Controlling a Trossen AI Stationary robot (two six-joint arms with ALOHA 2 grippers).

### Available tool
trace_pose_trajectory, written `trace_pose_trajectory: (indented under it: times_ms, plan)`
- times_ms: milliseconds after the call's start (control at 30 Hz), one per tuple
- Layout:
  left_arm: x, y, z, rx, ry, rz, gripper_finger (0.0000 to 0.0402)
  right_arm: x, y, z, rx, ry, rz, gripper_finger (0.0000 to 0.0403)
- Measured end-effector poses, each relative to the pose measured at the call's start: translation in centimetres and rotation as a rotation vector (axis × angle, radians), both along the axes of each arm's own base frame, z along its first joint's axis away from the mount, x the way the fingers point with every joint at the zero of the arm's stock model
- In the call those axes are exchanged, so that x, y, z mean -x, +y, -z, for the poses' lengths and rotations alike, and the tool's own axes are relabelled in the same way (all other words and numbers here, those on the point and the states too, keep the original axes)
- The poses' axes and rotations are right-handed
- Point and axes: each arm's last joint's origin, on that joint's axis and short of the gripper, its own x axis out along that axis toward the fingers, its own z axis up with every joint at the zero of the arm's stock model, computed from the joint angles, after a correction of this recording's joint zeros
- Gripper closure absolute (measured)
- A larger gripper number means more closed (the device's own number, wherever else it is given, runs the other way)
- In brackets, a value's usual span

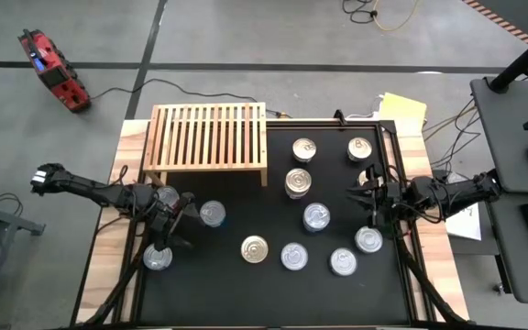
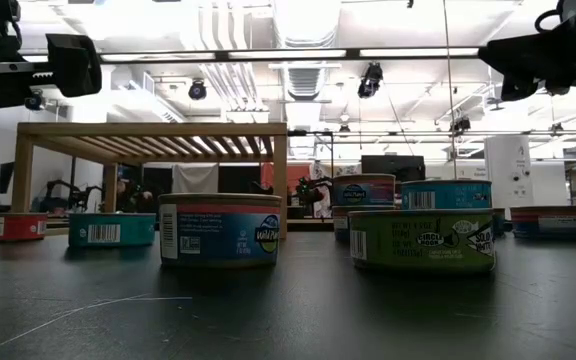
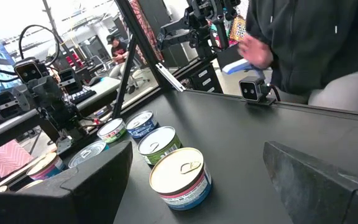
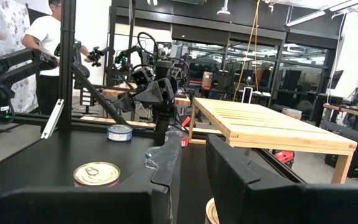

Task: Stack canned seafood by type on shelf

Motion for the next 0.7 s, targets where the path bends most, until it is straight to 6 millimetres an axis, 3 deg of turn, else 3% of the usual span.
trace_pose_trajectory:
  times_ms: [200, 467, 700]
  plan:
    - [0.0, 0.0, -0.1, 0.018, 0.001, 0.002, 0.0055, 0.0, 0.0, 0.0, 0.0, 0.0, 0.0, 0.033]
    - [0.6, -0.2, -3.8, 0.509, -0.107, 0.164, 0.0055, 0.0, 0.0, 0.0, 0.0, 0.0, 0.0, 0.0311]
    - [0.7, -0.2, -4.2, 0.584, -0.108, 0.178, 0.0055, 0.0, 0.0, 0.0, -0.026, -0.003, -0.005, 0.0302]
